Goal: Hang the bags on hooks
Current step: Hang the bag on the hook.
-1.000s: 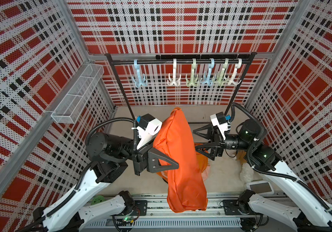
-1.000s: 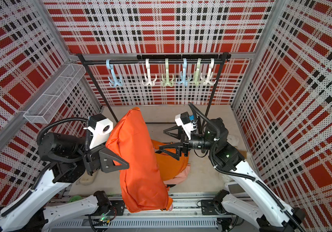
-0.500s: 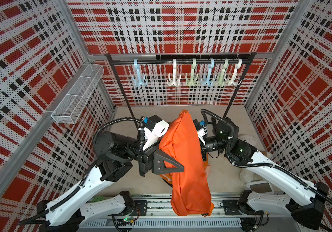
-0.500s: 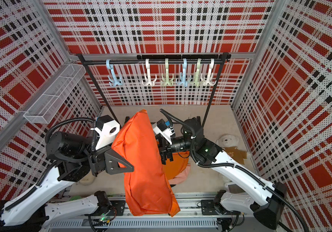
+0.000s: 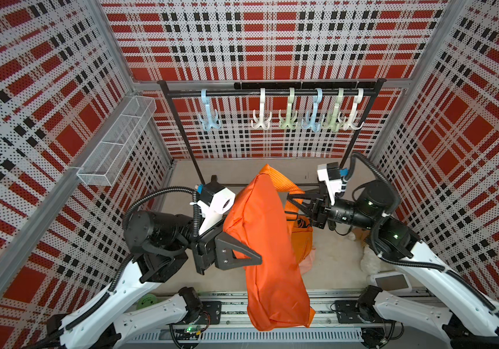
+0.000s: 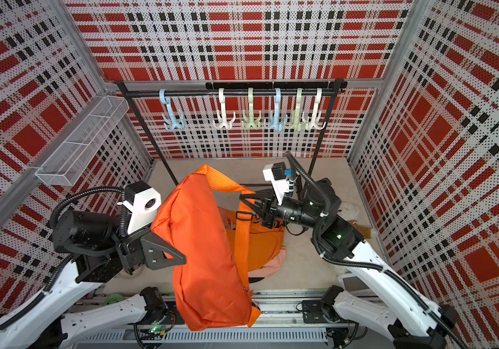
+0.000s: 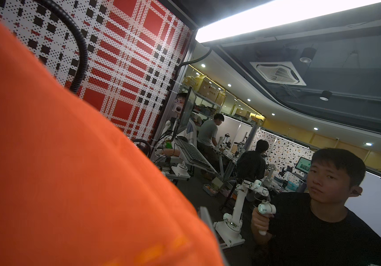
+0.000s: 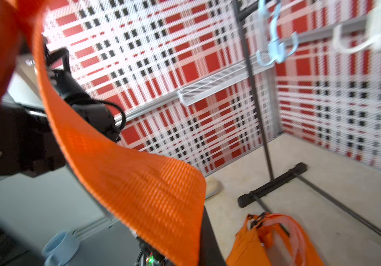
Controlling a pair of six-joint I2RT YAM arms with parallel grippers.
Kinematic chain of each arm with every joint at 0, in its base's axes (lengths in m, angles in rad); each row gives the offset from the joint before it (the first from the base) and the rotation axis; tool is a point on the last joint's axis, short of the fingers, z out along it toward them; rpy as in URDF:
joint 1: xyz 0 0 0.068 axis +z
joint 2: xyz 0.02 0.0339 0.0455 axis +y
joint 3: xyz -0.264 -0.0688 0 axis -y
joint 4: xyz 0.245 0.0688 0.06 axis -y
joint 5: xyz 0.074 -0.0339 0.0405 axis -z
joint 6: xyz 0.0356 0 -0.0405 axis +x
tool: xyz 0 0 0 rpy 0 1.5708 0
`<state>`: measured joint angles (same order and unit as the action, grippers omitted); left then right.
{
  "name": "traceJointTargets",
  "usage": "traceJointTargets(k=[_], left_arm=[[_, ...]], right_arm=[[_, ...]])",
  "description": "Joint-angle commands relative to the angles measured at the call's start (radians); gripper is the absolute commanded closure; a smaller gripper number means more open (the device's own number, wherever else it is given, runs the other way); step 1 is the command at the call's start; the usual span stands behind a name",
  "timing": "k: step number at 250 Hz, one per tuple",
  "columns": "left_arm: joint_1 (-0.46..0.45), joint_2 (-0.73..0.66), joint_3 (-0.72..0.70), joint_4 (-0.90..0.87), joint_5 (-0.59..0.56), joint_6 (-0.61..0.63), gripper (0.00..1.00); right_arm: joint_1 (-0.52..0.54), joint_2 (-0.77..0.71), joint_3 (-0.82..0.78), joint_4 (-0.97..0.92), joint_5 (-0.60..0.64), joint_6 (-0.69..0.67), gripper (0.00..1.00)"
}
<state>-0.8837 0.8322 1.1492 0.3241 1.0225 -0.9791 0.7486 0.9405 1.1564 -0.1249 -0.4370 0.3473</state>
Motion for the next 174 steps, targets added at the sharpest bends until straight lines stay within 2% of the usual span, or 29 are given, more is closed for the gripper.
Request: traceJointTargets(k=[1,20,41,71,101,144,162,174], left_arm=[[0.056,-0.041,-0.054,0.095,-0.009,-0.079,1.0],[0.095,-0.054,-0.087,0.081,-0.005,-0.086,1.0],[0.108,-0.039,-0.103,-0.026,-0.017,-0.019,1.0],[0.062,0.064,-0.1,-0.075,-0.024,0.084,1.0],[0.004,0.196,-0.021,-0.112,-0.043,0.215,1.0],[-0.01,0.363,0.135,-0.271,-0.13,0.454,1.0],[-0.008,0.405,0.171,-0.299,-0.172,0.526,1.0],[-0.006,0.43,0.188,-0.307,-0.195,0.567,1.0]], right_arm=[[-0.002,-0.079,-0.016,-0.07,0.276,-0.045,1.0],[-0.003,-0.106,-0.003,-0.119,0.302,-0.082,1.0],[-0.002,-0.104,0.035,-0.19,0.321,-0.116,1.0],[-0.005,-0.117,0.074,-0.284,0.44,-0.169,1.0],[-0.047,-0.095,0.157,-0.422,0.577,-0.213,1.0],[-0.177,-0.035,0.269,-0.536,0.652,-0.263,1.0],[-0.285,-0.003,0.318,-0.56,0.626,-0.265,1.0],[-0.366,0.026,0.353,-0.569,0.542,-0.258,1.0]])
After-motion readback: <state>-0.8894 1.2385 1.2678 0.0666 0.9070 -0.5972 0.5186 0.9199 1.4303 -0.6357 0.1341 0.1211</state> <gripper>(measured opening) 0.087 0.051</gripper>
